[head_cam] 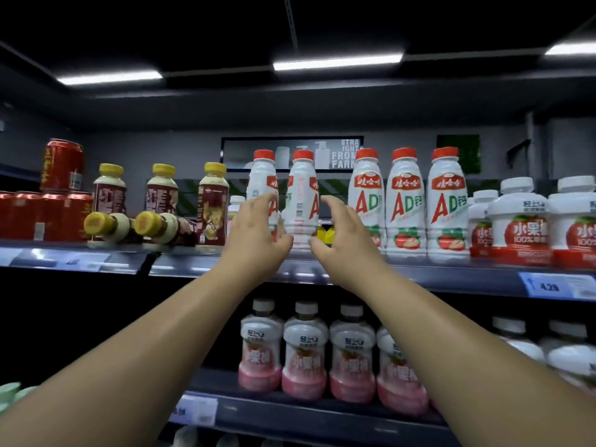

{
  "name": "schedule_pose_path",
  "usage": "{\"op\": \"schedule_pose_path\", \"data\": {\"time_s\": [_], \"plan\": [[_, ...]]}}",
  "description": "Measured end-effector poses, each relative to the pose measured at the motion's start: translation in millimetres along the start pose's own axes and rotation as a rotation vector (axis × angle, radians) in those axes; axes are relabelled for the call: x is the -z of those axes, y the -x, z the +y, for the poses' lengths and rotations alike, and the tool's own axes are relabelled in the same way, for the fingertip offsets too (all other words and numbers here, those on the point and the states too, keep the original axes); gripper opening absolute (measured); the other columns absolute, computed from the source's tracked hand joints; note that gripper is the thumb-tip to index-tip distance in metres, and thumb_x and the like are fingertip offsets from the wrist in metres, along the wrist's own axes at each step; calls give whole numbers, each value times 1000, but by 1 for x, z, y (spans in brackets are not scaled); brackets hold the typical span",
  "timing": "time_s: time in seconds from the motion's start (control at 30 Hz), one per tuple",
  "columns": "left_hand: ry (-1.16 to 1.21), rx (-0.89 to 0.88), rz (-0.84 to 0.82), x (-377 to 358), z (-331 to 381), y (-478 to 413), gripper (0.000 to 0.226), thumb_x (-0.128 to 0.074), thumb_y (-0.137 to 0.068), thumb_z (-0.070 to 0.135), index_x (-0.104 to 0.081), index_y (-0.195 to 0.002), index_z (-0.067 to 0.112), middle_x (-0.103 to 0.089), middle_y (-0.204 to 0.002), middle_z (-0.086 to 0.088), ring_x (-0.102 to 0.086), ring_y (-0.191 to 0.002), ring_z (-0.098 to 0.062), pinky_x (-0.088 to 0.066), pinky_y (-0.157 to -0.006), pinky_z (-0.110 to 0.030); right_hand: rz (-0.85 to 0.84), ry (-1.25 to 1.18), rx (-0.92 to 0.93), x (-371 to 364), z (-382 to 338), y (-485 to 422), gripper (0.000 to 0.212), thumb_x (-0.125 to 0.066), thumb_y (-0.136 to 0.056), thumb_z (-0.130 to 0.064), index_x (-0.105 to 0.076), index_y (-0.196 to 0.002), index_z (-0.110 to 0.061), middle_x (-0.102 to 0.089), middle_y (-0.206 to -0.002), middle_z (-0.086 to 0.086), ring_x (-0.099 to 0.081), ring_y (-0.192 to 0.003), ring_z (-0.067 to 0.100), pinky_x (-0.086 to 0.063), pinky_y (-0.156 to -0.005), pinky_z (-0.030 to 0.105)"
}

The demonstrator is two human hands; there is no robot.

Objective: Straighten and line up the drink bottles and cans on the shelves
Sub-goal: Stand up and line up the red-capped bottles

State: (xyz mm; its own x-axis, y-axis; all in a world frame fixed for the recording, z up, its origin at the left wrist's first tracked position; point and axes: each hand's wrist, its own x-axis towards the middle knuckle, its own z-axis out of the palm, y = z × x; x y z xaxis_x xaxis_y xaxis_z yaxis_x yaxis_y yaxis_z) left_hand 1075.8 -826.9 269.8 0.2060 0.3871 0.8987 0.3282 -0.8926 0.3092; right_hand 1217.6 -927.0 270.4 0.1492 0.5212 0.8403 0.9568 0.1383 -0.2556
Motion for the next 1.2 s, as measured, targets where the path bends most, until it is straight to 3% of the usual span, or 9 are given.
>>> {"op": "schedule_pose_path", "data": {"time_s": [0.2, 0.33, 0.47, 0.53, 0.67, 0.83, 0.93, 1.03, 1.2], "plan": [[-67, 34, -45, -3, -38, -16, 87, -68, -82, 34, -18, -152, 24, -35, -144, -10, -39, -131, -32, -35, -108, -44, -33, 78, -169, -37, -16, -37, 95, -63, -84, -41, 0, -154, -38, -41, -142, 5, -55, -115, 28, -48, -99, 48], [-19, 79, -123, -11, -49, -26, 94, -72, -79, 44, -8, -147, 32, -45, -134, -9, -54, -116, -30, -49, -95, -45, -44, 43, -342, -50, -15, -44, 119, -69, -77, -52, 25, -148, -39, -48, -141, 5, -57, -113, 27, -49, -97, 48], [-30, 66, -108, -11, -57, -40, 99, -79, -69, 51, -14, -138, 26, -59, -114, -1, -63, -98, -26, -55, -80, -44, 87, 131, -387, -54, -12, -43, 121, -78, -66, -64, 5, -148, -33, -42, -141, 9, -51, -122, 32, -46, -101, 51], [-3, 74, -150, -11, -62, -45, 98, -82, -69, 44, -15, -138, 23, -59, -109, 1, -63, -94, -24, -53, -76, -38, 96, 150, -382, -54, -12, -41, 117, -74, -69, -64, 7, -148, -33, -42, -141, 10, -51, -121, 33, -45, -101, 51], [193, 138, -238, -15, -71, -50, 81, -78, -72, 33, -22, -129, 31, -62, -111, 1, -63, -93, -19, -54, -85, -42, 77, 195, -357, -55, -9, -38, 116, -69, -74, -58, 17, -149, -36, -48, -141, 6, -56, -118, 31, -49, -97, 51], [126, 105, -203, -19, -75, -50, 96, -84, -56, 63, -30, -126, 25, -54, -120, -1, -58, -104, -22, -52, -83, -40, 163, 273, -336, -57, -10, -35, 123, -74, -69, -70, 5, -152, -24, -43, -137, 10, -52, -121, 32, -47, -98, 46], [139, 83, -202, -18, -77, -50, 82, -85, -66, 46, -30, -123, 24, -58, -115, 0, -60, -97, -19, -51, -77, -36, 182, 306, -323, -58, -10, -35, 116, -73, -75, -62, 3, -152, -22, -43, -135, 11, -51, -120, 32, -46, -95, 44], [267, 48, -233, -14, -79, -50, 87, -83, -69, 34, -27, -135, 26, -61, -108, 11, -63, -94, -11, -53, -80, -34, 220, 359, -266, -61, -10, -31, 106, -70, -81, -55, 0, -153, -20, -38, -134, 10, -53, -112, 32, -46, -85, 39], [269, -11, -342, -14, -73, -46, 68, -79, -71, 40, -38, -125, 33, -63, -114, 11, -62, -101, -11, -54, -91, -40, 268, 440, -225, -60, -13, -25, 97, -65, -86, -52, -3, -152, -18, -33, -134, 10, -54, -106, 31, -47, -80, 38]]}}
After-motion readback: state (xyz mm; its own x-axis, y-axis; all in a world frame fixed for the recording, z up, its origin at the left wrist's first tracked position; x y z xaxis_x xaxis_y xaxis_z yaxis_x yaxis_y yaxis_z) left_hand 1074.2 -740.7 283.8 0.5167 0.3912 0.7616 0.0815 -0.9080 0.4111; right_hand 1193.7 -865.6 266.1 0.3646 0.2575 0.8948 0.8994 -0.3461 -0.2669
